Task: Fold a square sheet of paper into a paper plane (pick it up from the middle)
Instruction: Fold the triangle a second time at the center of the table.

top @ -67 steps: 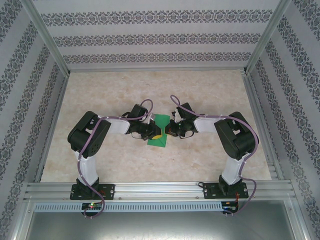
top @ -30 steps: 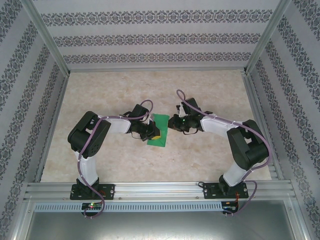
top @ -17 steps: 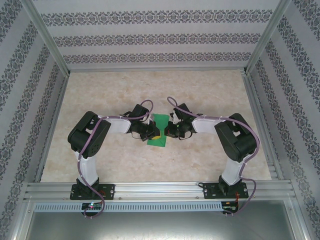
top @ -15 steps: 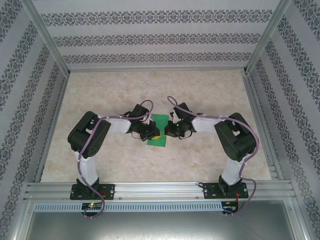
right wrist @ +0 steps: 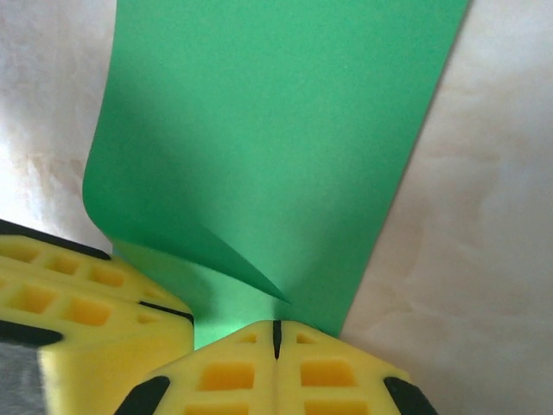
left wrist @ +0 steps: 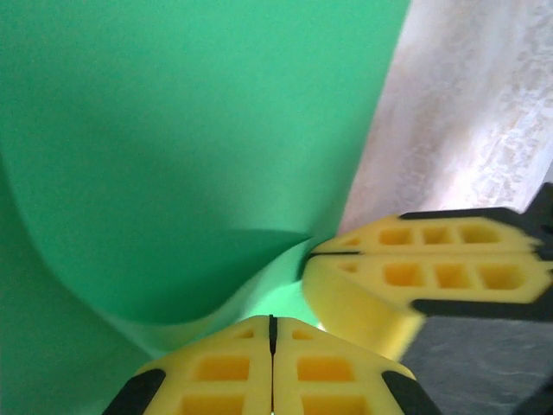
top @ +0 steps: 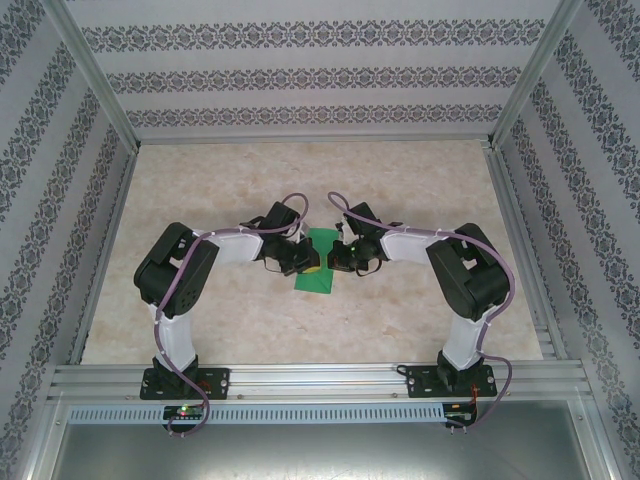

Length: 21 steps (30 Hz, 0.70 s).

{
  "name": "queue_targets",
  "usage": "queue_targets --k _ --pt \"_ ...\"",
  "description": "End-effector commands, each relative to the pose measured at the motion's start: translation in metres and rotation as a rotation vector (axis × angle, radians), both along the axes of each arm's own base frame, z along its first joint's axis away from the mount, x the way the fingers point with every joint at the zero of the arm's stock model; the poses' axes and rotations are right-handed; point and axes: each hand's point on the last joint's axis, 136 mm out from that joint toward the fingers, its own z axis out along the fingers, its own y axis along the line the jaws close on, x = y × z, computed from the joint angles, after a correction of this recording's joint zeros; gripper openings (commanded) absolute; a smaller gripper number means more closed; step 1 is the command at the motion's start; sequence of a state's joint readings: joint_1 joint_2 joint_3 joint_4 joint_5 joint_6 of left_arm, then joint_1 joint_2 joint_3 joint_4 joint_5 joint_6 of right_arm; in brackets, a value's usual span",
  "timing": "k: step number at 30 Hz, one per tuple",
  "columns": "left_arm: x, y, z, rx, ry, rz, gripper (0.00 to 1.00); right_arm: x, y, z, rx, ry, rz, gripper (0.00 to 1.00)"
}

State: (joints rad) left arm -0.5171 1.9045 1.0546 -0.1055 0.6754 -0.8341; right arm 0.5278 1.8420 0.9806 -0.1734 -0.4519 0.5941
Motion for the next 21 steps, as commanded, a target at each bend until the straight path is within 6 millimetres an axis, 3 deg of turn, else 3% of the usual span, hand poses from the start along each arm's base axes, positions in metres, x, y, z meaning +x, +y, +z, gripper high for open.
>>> queue_targets --k 1,11,21 --pt "0.0 0.001 -0.006 0.043 -0.006 -0.023 0.08 -0.018 -0.025 -0.032 -0.145 0.081 0.007 0.0" --pt "-0.004 0.015 -0.029 0.108 0.015 -0.035 0.08 -0.021 -0.03 -0.038 -0.177 0.097 0.022 0.0" --pt "0.011 0.062 -0.039 0.192 0.012 0.07 0.08 -0.031 -0.051 -0.048 -0.271 0.115 0.082 0.0"
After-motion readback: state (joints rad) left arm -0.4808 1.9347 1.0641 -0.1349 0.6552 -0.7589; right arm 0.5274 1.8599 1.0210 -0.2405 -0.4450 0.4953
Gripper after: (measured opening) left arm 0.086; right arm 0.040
